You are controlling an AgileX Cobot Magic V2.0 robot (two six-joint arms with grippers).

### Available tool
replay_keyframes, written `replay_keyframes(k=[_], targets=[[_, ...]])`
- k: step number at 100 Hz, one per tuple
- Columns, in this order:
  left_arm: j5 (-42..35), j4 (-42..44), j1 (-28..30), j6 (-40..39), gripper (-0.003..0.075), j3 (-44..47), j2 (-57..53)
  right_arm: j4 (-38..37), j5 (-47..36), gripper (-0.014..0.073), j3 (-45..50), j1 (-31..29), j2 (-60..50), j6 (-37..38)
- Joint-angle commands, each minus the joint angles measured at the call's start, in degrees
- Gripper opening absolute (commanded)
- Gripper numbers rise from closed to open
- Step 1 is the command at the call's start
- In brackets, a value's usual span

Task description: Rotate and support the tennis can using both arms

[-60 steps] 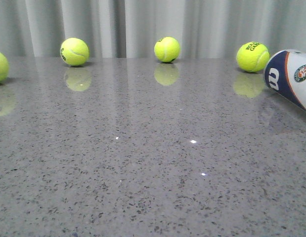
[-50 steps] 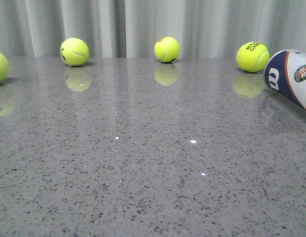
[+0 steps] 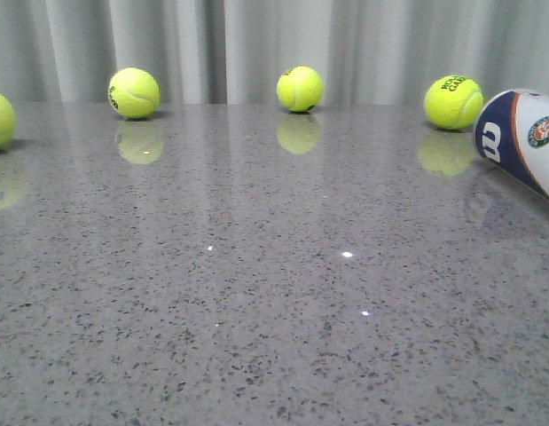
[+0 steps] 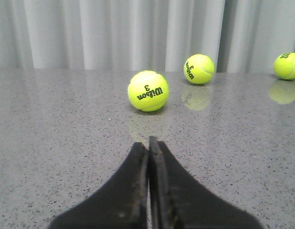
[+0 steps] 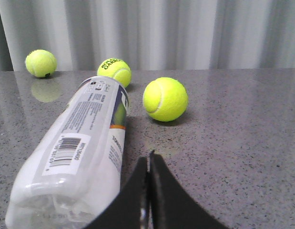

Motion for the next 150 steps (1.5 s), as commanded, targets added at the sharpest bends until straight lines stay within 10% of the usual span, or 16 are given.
replay_keyframes(k=[1,75,87,108,150], targets=[[-4.2,-0.5,0.1,0.0,-0.0021,2.6,-2.2,-0.7,-4.6,-0.0064,-1.2,-0.3,-1.4,-0.4],[-4.2,-0.5,0.1,0.0,-0.0021,2.6,-2.2,-0.8,17.4,-0.0055,-27.8,-0.3,20.2,-0.4],[-4.2,-0.5,0.1,0.0,-0.0021,2.6,-2.2,-0.7,22.4,0.0106,-32.4,-0.3,25.7,-0.4],[-4.2,-0.5,0.1,0.0,-0.0021,2.6,-2.2,1.7,27.3,0.0673,-39.3,-0.2,33.8,-0.4],[-4.2,-0.5,0.1,0.0,-0.0021,2.6,-2.2,10.7,42.0,0.0638,-56.2,4.3,55.2,-0.7]])
